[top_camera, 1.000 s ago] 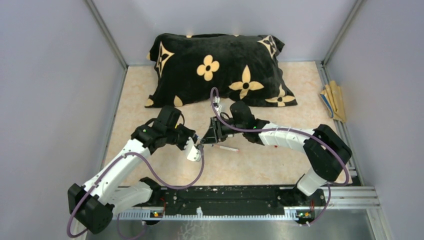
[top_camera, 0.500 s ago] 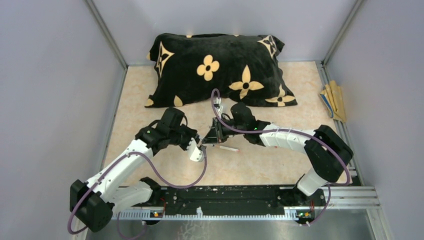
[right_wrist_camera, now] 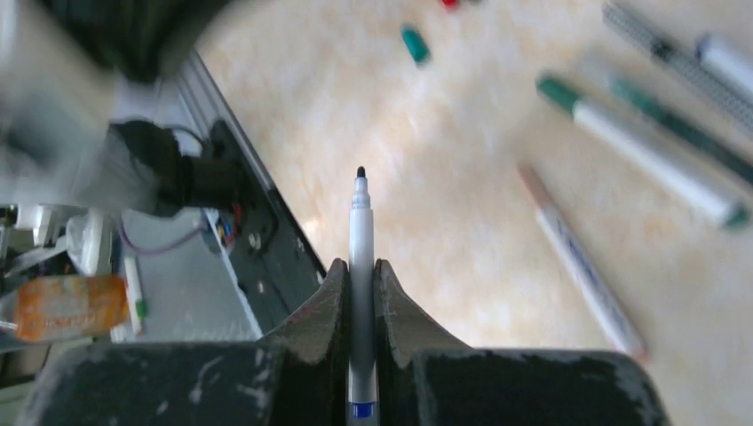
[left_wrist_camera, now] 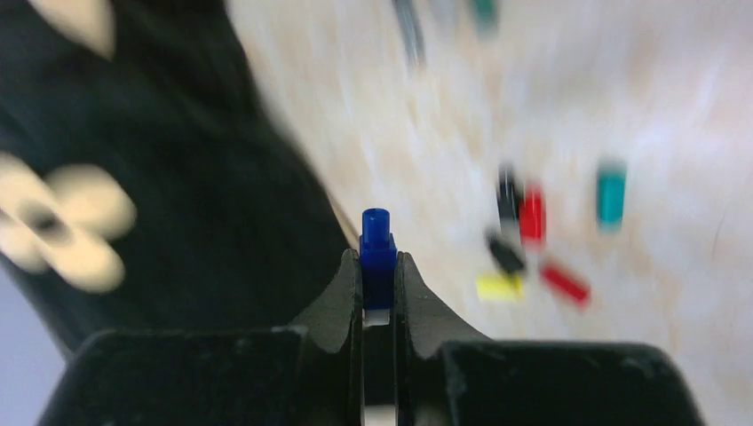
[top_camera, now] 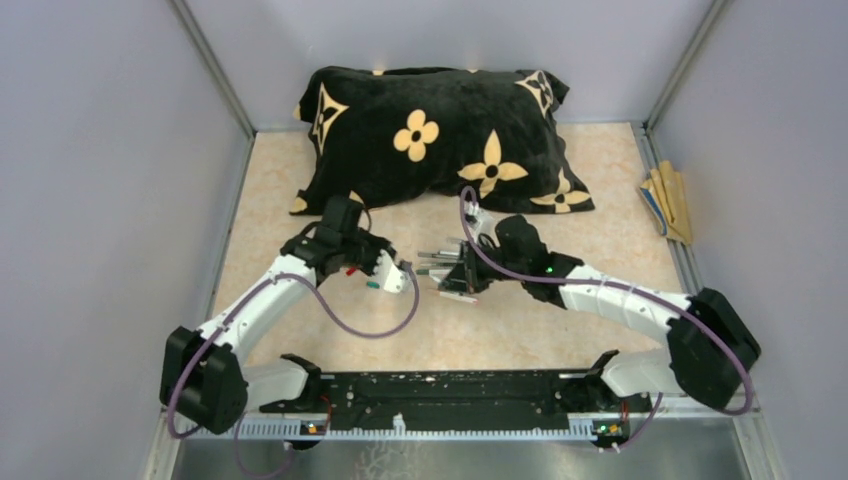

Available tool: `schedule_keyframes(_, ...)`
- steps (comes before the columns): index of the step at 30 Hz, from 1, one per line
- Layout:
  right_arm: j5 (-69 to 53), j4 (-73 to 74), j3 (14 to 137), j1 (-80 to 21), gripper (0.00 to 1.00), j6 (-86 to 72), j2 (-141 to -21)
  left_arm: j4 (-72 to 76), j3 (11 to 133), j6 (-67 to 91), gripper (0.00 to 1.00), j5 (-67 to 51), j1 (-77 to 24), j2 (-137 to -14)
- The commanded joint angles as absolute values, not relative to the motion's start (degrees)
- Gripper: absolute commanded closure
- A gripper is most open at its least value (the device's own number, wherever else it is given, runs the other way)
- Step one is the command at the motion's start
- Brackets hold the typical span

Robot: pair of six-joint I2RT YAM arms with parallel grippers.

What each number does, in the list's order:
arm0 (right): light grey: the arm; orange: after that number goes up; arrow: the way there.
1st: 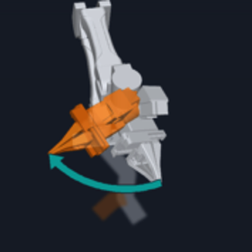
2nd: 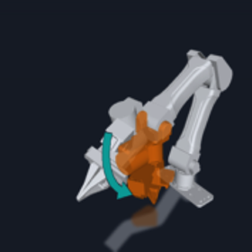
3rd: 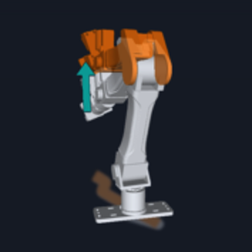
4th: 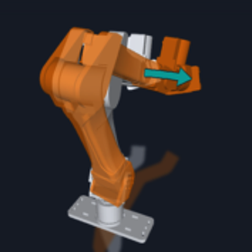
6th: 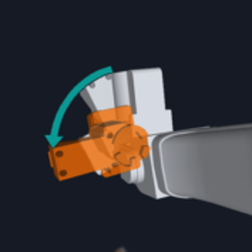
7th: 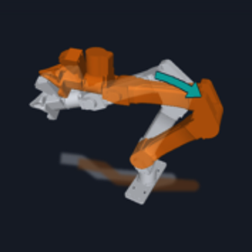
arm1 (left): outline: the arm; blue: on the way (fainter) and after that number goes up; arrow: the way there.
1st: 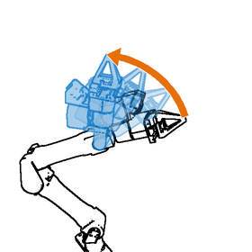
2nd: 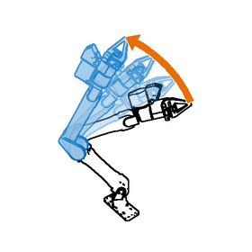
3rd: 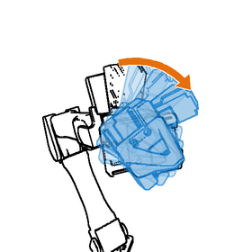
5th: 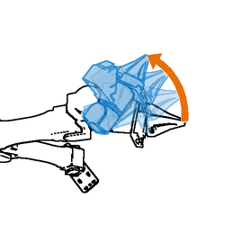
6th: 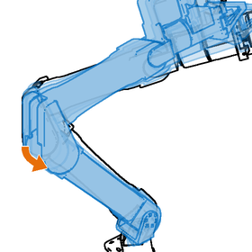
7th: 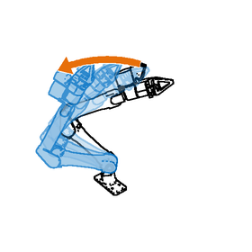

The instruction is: Open the pen caps

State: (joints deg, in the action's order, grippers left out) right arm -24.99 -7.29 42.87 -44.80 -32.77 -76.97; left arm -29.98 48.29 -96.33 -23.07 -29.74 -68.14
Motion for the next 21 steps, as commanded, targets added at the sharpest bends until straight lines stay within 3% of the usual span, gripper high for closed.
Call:
schedule_keyframes(1,-28.0,9.5,39.8,-43.1,1.00,-29.9,-70.2,-33.2,47.0,-96.8,1.00,-0.9,-22.1,-70.7)
schedule_keyframes(8,-21.3,16.6,42.3,-42.9,1.00,-28.4,-67.1,-30.9,47.6,-93.8,1.00,1.3,-21.6,-73.1)
schedule_keyframes(21,8.0,17.8,40.5,-38.0,1.00,-33.9,-63.2,-36.6,58.2,-70.4,0.97,-17.0,-21.9,-87.4)
